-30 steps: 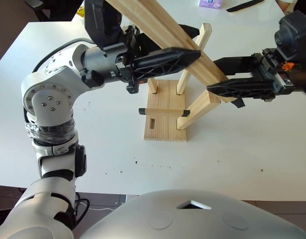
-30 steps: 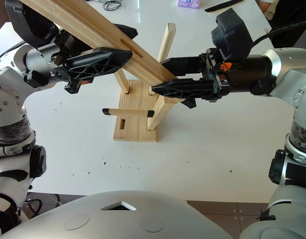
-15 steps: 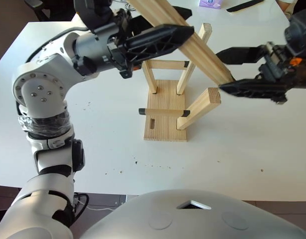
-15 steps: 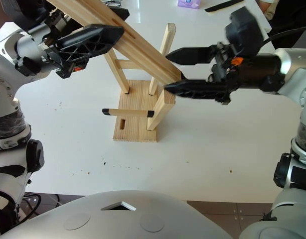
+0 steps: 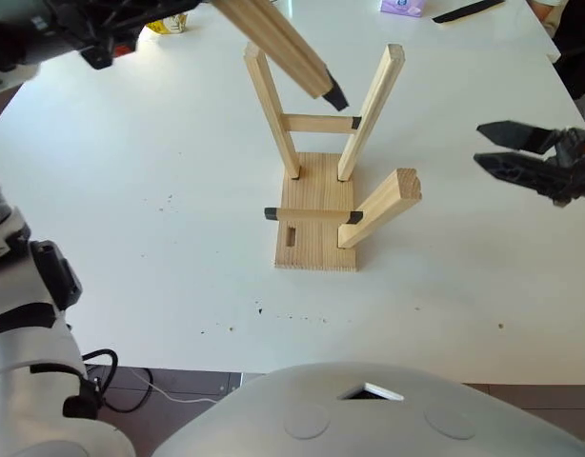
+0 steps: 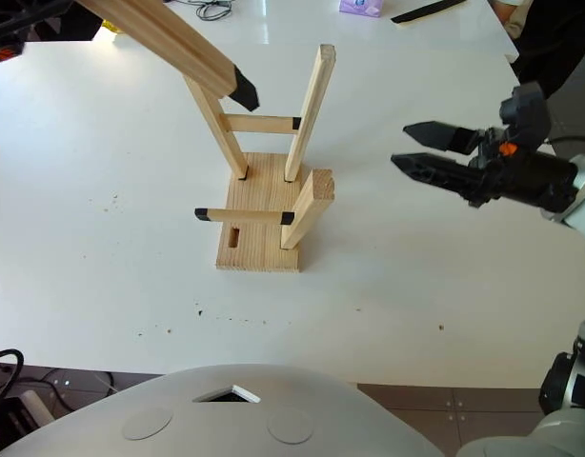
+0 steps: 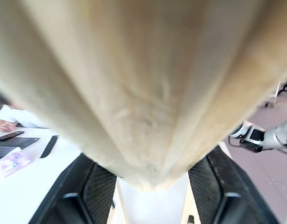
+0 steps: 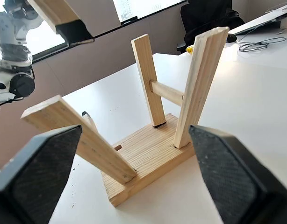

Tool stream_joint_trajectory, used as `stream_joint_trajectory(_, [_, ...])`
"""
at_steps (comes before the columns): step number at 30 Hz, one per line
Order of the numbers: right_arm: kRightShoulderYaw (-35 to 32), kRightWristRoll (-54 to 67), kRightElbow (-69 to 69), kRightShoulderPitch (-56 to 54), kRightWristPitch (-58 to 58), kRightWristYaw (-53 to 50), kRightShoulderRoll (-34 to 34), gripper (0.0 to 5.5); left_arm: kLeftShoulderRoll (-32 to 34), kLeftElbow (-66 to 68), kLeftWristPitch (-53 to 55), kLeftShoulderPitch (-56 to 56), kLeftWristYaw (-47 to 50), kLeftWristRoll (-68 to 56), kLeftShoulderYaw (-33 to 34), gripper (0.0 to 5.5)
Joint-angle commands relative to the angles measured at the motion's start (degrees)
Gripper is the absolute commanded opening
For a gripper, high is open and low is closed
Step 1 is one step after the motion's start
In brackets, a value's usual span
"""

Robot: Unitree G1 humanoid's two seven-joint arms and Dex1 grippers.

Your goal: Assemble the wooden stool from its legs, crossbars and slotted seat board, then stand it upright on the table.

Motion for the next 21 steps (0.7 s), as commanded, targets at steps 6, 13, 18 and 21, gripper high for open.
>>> stream_joint_trajectory(6, [-2.3,-2.6,-12.3,14.6,-3.1,-1.3,2.4,4.22,10.0,-0.1,-22.1,20.4,-17.7,24.1,-5.3,2.07])
stream_joint_trajectory(13, [-1.9,-4.2,-16.7,20.1,-5.1,-1.5,2.1,4.22,1.6,-1.8,-35.7,30.8,-11.6,31.7,-3.5,2.07])
stream_joint_trajectory(18, [-1.3,-5.9,-17.2,22.1,-6.0,-0.5,0.9,4.22,-2.9,-5.2,-39.4,38.9,-11.2,30.6,-2.0,2.07])
stream_joint_trajectory(21, [-1.3,-6.4,-16.9,22.7,-6.3,0.0,0.4,4.22,-4.4,-6.1,-42.9,43.9,-12.6,30.8,-1.5,2.07])
